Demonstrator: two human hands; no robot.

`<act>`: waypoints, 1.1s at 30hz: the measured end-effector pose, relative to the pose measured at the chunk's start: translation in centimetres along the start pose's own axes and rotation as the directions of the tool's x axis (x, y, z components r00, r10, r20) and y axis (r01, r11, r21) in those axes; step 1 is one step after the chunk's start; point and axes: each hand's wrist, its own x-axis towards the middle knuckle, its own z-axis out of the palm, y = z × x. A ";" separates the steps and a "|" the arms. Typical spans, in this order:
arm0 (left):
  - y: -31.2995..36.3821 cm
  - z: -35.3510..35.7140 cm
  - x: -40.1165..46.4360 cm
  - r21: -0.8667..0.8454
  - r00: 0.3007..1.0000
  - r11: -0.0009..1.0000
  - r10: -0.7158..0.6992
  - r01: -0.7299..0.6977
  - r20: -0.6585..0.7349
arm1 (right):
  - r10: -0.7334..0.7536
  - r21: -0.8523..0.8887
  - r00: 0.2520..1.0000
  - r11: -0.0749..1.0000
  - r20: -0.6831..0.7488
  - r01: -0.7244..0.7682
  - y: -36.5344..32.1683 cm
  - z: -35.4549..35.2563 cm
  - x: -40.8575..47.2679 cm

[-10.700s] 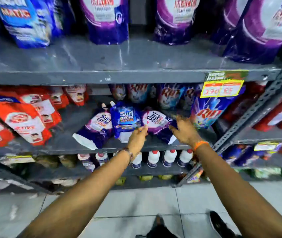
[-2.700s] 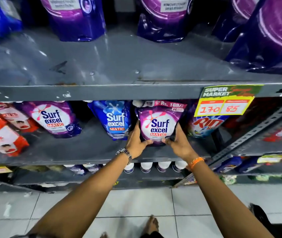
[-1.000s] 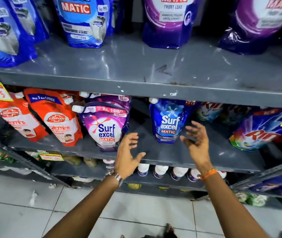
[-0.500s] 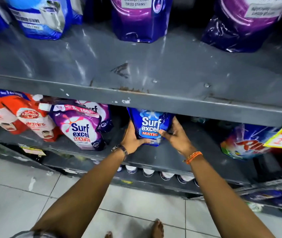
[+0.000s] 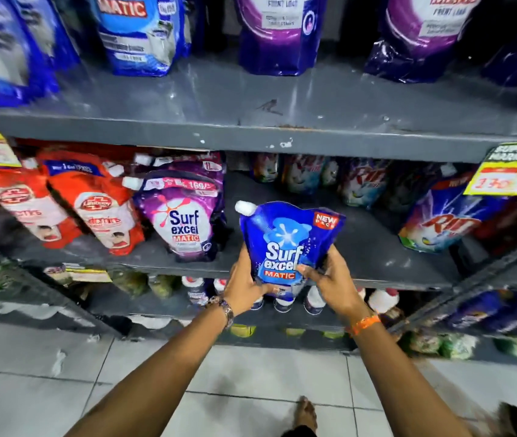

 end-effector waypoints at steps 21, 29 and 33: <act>24.7 -21.0 -6.2 0.147 0.896 0.888 0.444 -0.436 -0.025 | -0.609 0.116 0.792 0.790 0.043 0.602 -31.1 9.3 -4.1; 27.1 -27.1 0.9 0.192 0.924 0.908 0.383 -0.372 -0.020 | -0.602 0.040 0.793 0.798 0.097 0.601 -34.8 12.8 4.7; 26.1 -28.2 2.9 0.149 0.939 0.934 0.337 -0.324 -0.073 | -0.560 0.010 0.821 0.827 0.107 0.563 -35.2 14.1 6.7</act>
